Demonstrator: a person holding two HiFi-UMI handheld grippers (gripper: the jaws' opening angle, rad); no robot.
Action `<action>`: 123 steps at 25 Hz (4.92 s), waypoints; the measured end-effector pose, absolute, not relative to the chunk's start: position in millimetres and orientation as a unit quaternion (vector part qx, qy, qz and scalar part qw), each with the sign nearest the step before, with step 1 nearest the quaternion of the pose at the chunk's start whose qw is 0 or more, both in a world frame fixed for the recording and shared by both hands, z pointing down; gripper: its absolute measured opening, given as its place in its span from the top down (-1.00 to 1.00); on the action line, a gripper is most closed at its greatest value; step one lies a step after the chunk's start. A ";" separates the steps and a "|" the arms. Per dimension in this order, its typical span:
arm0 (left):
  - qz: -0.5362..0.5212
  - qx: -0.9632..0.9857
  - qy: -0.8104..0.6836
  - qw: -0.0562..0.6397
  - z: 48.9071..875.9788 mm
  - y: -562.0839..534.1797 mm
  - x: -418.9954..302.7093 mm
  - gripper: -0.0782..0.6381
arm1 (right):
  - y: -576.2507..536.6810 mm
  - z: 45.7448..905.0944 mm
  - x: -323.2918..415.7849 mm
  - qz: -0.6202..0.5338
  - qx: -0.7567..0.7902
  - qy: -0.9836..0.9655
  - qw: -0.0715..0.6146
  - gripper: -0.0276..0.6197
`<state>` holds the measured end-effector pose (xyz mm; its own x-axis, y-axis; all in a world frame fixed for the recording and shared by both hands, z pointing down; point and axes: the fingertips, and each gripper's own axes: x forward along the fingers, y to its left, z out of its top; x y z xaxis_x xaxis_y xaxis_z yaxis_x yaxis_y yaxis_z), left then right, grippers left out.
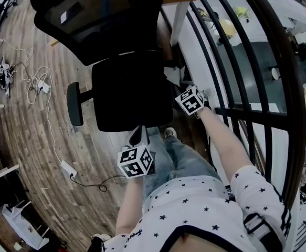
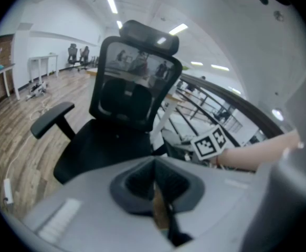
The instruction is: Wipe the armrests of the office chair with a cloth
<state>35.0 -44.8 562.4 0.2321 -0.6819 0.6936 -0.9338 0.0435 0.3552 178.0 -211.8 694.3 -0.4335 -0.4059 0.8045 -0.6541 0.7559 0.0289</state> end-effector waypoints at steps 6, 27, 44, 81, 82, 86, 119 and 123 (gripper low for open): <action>0.153 0.674 -0.602 0.400 560.1 -36.6 40.0 0.76 | -195.4 694.0 181.5 0.146 0.314 -0.835 0.427 0.82; 0.149 0.680 -0.600 0.394 551.7 -10.2 52.6 0.76 | -144.2 692.4 190.1 0.152 0.302 -0.837 0.430 0.82; 0.150 0.681 -0.604 0.387 545.0 -1.8 56.7 0.76 | -103.1 693.6 193.6 0.147 0.271 -0.840 0.447 0.82; 0.104 0.675 -0.639 0.352 511.9 -4.3 32.2 0.76 | -53.3 570.2 161.7 0.182 0.272 -0.895 0.304 0.82; 0.103 0.675 -0.641 0.351 511.2 -4.9 31.7 0.76 | -52.7 565.1 159.8 0.179 0.269 -0.898 0.300 0.82; 0.097 0.672 -0.648 0.346 507.7 -6.3 27.5 0.76 | -50.4 544.2 151.3 0.162 0.255 -0.909 0.287 0.82; 0.064 0.612 -0.705 0.352 511.2 -3.0 -54.5 0.76 | -60.0 504.2 68.8 0.144 0.181 -0.941 0.248 0.82; 0.066 0.613 -0.705 0.350 508.1 -7.7 -88.0 0.76 | -65.9 496.0 34.3 0.143 0.186 -0.942 0.238 0.82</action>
<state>-88.0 -7.7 508.1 -0.0023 -0.8187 0.5742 -0.9110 0.2386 0.3365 34.3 -65.9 496.0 -0.8169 -0.2833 0.5024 -0.4197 0.8895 -0.1808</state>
